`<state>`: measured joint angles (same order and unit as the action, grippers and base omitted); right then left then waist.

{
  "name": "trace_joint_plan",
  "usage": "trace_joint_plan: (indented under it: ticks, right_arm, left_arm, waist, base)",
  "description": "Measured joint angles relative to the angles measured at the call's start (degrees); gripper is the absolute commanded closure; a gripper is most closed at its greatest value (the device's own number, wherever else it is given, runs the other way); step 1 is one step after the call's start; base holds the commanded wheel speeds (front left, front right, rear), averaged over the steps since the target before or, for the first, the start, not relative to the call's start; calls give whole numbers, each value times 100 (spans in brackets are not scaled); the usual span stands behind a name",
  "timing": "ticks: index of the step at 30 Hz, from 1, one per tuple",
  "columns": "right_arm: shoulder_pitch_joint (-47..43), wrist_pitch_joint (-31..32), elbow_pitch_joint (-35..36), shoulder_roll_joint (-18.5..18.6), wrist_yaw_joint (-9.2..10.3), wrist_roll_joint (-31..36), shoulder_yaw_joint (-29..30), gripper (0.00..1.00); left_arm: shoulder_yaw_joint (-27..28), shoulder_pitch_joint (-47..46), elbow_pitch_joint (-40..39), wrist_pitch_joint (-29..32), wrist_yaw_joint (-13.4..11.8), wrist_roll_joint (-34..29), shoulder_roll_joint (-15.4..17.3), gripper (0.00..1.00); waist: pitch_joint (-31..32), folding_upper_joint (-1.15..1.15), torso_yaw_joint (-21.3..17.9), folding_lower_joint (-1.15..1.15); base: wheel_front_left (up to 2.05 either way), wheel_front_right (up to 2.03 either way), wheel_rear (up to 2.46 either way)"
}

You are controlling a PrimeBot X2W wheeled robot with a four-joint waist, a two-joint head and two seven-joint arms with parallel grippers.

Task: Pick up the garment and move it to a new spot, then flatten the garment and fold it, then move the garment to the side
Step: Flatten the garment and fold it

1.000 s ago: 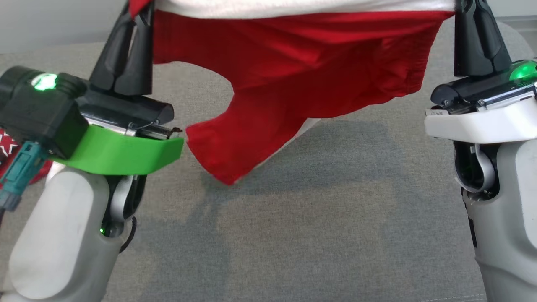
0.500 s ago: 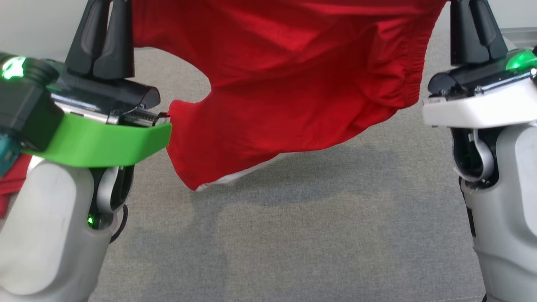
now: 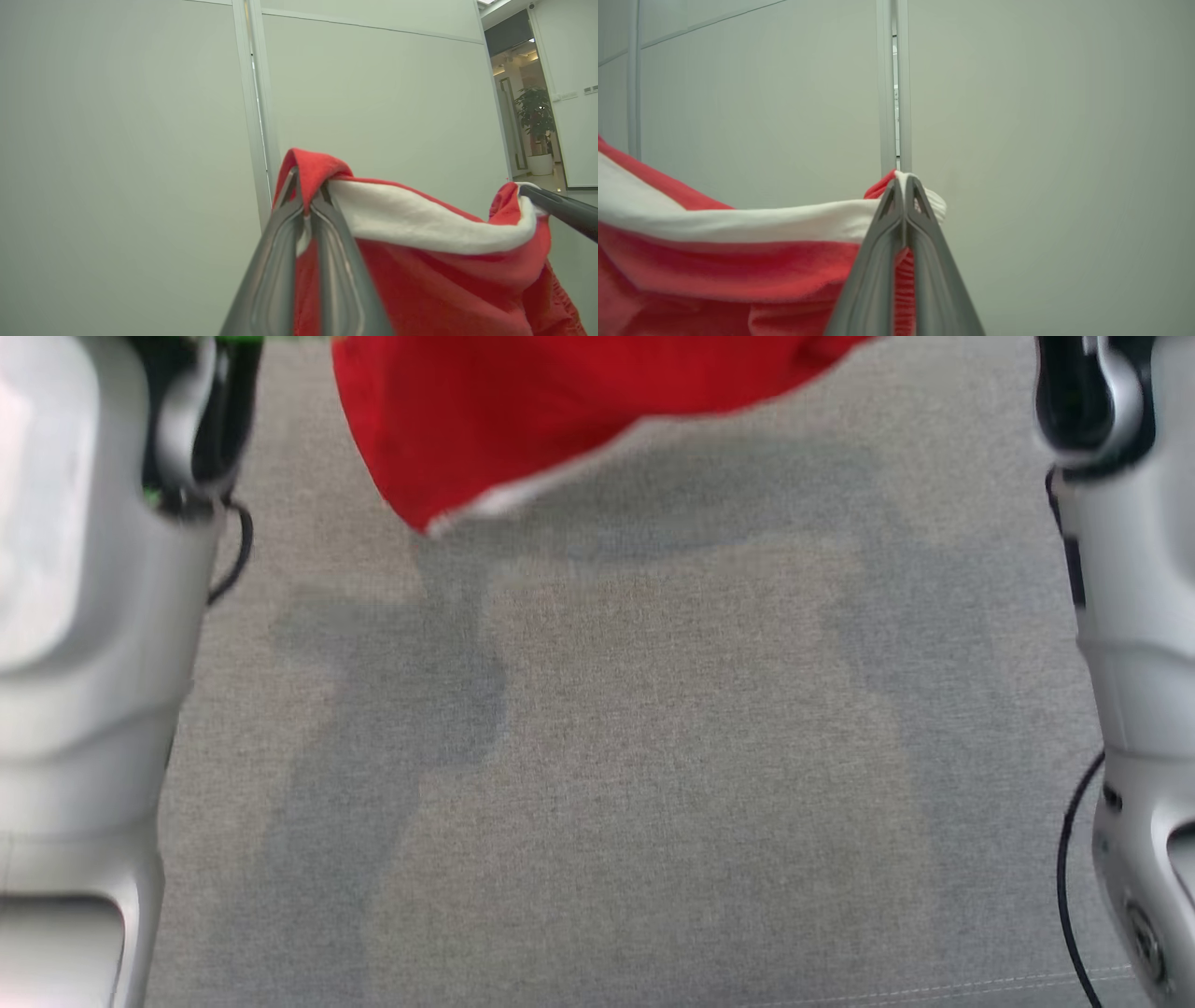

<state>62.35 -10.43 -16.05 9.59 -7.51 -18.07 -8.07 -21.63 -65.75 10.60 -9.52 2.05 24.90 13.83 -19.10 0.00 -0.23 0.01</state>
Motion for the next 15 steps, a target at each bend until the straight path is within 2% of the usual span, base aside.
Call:
trace_joint_plan:
  ticks: [2, 8, 15]
  right_arm:
    - [221, -60, -261, -31, 0, -1, -11, 100]
    - [1263, -287, -1993, -380, 0, -19, -51, 100]
    - [1784, -434, -3392, -576, 0, -159, -164, 100]
  left_arm:
    - [19, -216, 312, -67, 43, 8, -59, 100]
    - [132, -1165, 2273, -347, 210, 110, -324, 100]
    - [266, -1472, 3862, -515, 385, 357, -632, 100]
  waist:
    - [-80, 0, 2, 0]
    - [-477, 0, -14, 0]
    - [-747, 0, -34, 0]
  base:
    - [0, 0, 0]
    - [0, 0, 0]
    - [0, 0, 0]
